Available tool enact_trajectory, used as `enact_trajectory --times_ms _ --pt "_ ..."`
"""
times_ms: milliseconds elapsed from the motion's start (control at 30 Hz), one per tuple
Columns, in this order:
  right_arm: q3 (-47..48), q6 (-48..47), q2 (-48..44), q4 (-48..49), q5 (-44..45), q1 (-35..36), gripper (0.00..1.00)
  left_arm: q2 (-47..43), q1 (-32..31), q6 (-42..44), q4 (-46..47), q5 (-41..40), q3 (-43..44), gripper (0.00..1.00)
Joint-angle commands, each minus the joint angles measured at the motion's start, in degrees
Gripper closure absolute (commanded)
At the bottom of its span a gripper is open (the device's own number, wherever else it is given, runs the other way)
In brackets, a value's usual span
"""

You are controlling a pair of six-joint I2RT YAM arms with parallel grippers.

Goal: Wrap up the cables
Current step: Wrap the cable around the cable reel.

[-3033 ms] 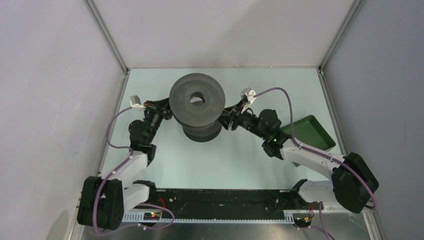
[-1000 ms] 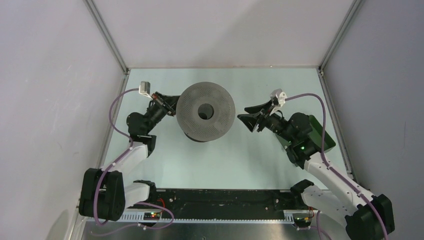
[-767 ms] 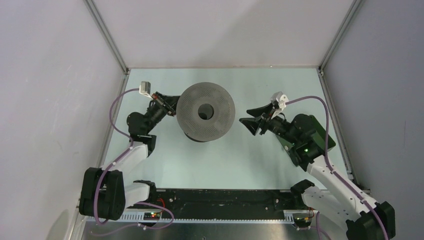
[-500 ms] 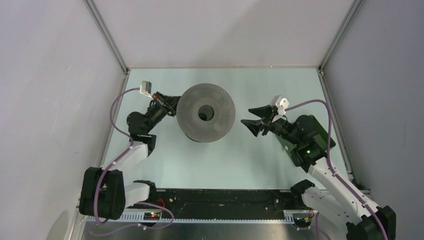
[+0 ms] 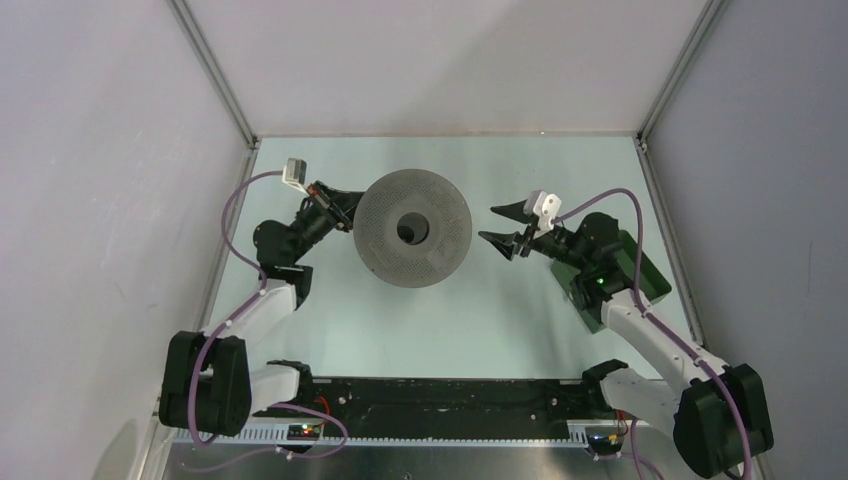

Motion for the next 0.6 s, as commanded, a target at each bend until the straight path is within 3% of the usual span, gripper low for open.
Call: enact_trajectory --times_ms 0,567 --pt "1.09 -6.85 1.44 5.44 0.46 2.43 0.41 -0.05 0.32 -1.85 4.44 -0.04 3.25 1.00" --pt "5.23 -10.64 7.31 4.04 6.50 7.93 0.43 0.23 0.29 -1.96 4.52 -0.62 3.01 1.00"
